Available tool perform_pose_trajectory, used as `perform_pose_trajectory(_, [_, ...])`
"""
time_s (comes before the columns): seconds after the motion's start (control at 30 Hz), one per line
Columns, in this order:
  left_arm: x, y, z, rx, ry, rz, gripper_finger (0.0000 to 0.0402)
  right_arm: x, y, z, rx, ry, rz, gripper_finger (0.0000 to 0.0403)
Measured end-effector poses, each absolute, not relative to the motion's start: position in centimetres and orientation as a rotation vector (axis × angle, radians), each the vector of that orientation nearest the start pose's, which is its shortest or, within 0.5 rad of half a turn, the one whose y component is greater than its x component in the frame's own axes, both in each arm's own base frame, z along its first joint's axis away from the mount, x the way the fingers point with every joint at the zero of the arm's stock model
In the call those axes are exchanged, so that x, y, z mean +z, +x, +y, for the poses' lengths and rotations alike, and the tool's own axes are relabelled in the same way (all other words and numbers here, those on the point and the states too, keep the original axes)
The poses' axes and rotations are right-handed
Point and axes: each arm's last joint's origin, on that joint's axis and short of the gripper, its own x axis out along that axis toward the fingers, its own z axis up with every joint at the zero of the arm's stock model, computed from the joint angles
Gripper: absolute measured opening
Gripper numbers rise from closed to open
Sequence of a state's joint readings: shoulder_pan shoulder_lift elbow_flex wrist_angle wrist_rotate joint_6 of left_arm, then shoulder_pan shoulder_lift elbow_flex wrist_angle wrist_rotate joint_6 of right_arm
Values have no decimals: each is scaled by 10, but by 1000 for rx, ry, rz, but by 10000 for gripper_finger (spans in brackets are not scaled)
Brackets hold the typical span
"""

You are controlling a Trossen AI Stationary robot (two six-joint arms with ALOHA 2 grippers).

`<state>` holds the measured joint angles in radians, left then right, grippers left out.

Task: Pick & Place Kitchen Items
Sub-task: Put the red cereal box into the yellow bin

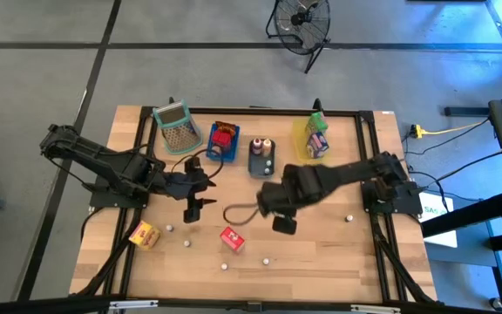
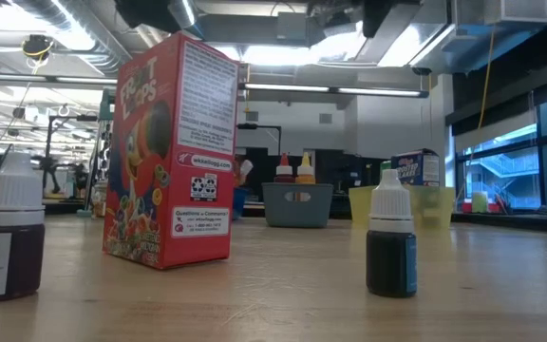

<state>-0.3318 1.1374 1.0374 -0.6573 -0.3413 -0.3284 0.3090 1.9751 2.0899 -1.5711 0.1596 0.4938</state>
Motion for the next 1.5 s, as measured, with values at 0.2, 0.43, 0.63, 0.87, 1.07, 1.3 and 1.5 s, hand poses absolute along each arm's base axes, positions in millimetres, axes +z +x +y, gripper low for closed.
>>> perform_pose_trajectory(0.2, [313,218,-65,138,-18,702,258,339,341,148,-265,-13,1331,105])
perform_pose_trajectory(0.43, [313,218,-61,238,-42,678,308,340,323,183,-318,-66,1237,105])
perform_pose_trajectory(0.63, [310,219,-69,221,-81,686,317,341,308,207,-315,-137,1170,105])
perform_pose_trajectory(0.87, [287,233,-94,155,31,782,317,342,299,221,-324,-191,1111,105])
perform_pose_trajectory(1.07, [260,241,-123,73,182,873,318,342,298,222,-325,-188,1107,105])
perform_pose_trajectory(1.3, [246,240,-141,85,228,897,317,342,298,222,-323,-187,1109,105])
perform_pose_trajectory(1.5, [244,233,-146,58,261,925,317,342,298,222,-321,-186,1111,105])
